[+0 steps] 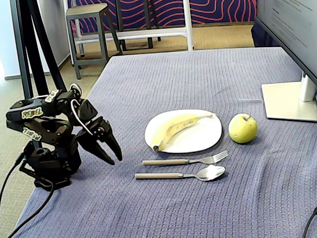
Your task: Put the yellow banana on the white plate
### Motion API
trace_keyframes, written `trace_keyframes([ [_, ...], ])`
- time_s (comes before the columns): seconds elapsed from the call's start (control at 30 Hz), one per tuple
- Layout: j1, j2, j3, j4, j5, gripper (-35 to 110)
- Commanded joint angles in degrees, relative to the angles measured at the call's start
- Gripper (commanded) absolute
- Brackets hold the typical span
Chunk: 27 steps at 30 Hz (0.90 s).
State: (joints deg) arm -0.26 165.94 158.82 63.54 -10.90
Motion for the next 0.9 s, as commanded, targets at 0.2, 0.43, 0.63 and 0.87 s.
trace_keyframes([
  [0.2,-1.41,8.44,4.04,5.80,-0.88,0],
  [0.43,-1.05,12.22,5.54,8.00,-2.81,0],
  [0.63,0.00,11.25,5.45,7.47,-2.99,0],
  [0.87,0.09,9.32,5.98,4.83,-1.14,0],
])
